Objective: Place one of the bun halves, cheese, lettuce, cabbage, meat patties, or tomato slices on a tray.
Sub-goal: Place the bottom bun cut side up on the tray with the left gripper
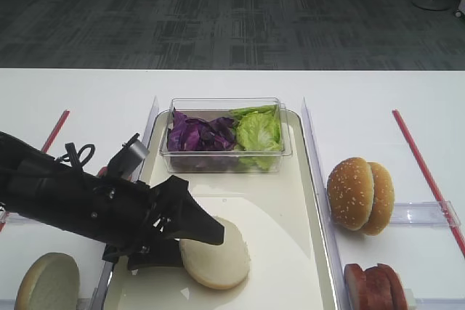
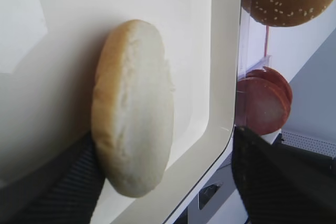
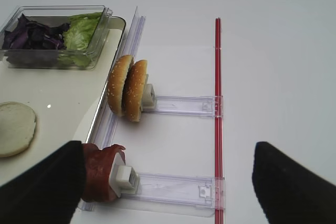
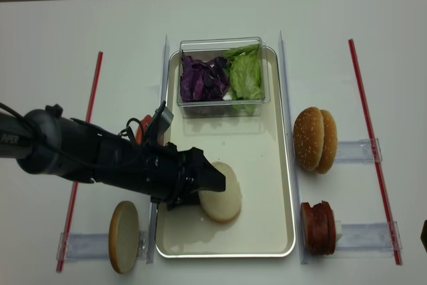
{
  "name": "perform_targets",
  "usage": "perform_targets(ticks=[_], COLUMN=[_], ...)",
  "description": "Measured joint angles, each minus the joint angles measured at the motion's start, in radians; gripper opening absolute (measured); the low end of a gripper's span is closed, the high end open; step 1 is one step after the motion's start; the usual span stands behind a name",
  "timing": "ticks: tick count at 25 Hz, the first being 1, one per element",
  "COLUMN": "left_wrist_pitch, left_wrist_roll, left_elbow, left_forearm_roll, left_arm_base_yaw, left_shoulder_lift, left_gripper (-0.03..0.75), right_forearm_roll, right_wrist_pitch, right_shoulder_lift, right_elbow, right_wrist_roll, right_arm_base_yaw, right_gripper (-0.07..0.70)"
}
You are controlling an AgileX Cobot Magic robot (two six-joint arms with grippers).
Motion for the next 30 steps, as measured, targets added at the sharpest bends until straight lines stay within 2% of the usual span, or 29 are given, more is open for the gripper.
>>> perform_targets(ticks=[4,6,9,13,18,24,30], left_wrist_pitch=[-0.004,-0.029,-0.066,-0.074,-0.07,-0.036,-0.026], left_wrist_roll=[-0.014,-0.048,-0.126,-0.267,-0.371,-0.448,-0.505], left_elbow=[-0.007,-0.026,-0.066,-0.118,-0.165,-0.22,-0.258], left_forearm_roll=[0.018,0.066,0.162,0.314,0.45,0.573,0.655], left_arm_base_yaw=[0.0,0.0,0.0,0.0,0.0,0.0,0.0], left_shoulder_lift=[0.0,-0.006,-0.035,-0.06,-0.06,-0.07,-0.173], left_gripper=[0.475,0.475,0.474,0.474,0.474,0.473,0.47], right_forearm_roll=[0.0,0.0,0.0,0.0,0.0,-0.002,-0.002], right_wrist_pitch=[0.0,0.0,0.0,0.0,0.0,0.0,0.0], right_shoulder_lift=[0.0,0.0,0.0,0.0,0.0,0.0,0.0], right_elbow=[0.0,0.0,0.0,0.0,0.0,0.0,0.0], right_wrist_roll=[0.0,0.0,0.0,0.002,0.002,0.004,0.006], right_arm_base_yaw=[0.0,0.0,0.0,0.0,0.0,0.0,0.0], right_gripper=[0.657,0.657,0.657,0.657,0.657,0.657,0.657])
